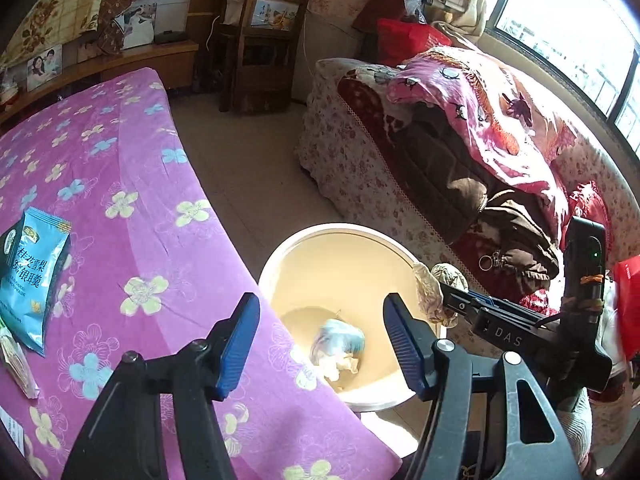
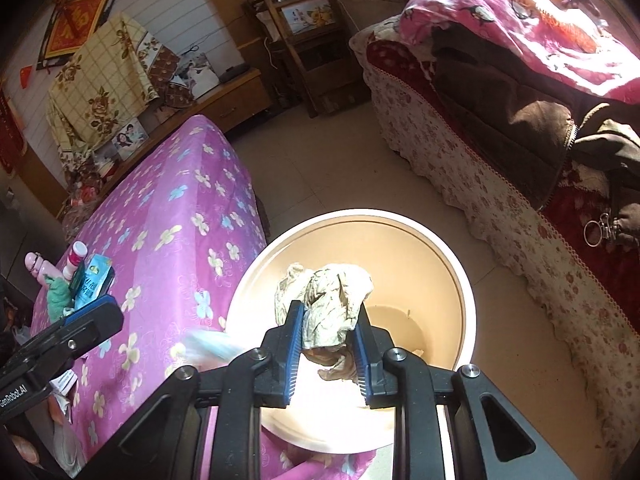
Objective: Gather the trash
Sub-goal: 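Carry both items to the cream bin and open both tools to drop them, then move both open tools back over the remaining trash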
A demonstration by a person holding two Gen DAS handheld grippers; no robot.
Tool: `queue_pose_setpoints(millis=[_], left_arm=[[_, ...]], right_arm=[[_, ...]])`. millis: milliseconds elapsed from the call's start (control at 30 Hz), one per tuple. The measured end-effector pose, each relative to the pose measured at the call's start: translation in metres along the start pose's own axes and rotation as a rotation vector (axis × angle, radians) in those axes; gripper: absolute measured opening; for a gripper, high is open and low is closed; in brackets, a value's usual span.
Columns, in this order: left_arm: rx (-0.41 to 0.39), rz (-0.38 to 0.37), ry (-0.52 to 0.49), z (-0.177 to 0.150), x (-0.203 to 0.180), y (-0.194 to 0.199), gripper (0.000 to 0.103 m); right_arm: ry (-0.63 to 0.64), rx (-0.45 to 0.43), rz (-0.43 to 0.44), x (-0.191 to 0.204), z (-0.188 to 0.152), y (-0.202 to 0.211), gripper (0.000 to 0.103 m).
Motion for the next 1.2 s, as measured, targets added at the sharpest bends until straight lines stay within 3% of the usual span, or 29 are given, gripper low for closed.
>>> queue_pose_setpoints(millis=[267, 300, 333, 400, 867, 1200], left_arm=[[-0.01, 0.019, 0.006, -0.004, 0.006, 0.011, 0.065], [-0.012, 0.021, 0.005, -0.005, 0.007, 0.013, 0.065], [-0.012, 0.025, 0.004, -0.006, 0.008, 0.014, 0.065], [-0.013, 0.027, 0.005, -0.007, 0.009, 0.015, 0.065], [-0.029, 0.106, -0.007, -0.019, 0.025, 0.037, 0.065], [-0.044, 0.167, 0.005, -0.035, 0.045, 0.064, 0.065]], right_arm=[[-0.018, -0.002, 0.009, 0.0, -0.003, -0.002, 0.029], [-0.013, -0.007, 0.01, 0.002, -0.003, 0.0, 0.035], [-0.008, -0.013, 0.013, 0.003, -0.002, 0.001, 0.052], [-0.006, -0.027, 0.03, 0.007, -0.001, 0.006, 0.075], [0.051, -0.055, 0.029, 0.034, -0.01, 0.023, 0.075], [0.114, -0.043, 0.071, 0.079, -0.031, 0.034, 0.075]])
Point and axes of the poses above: each gripper's, at about its wrist camera, not at the fingertips, and y roughly against the way its jaws point, x to its left, z to its top, the point moved 7 cm from there along -y, roughly the way its jaws point, and after that the axes turned 11 degrees about -y, right-handed, at the moved point
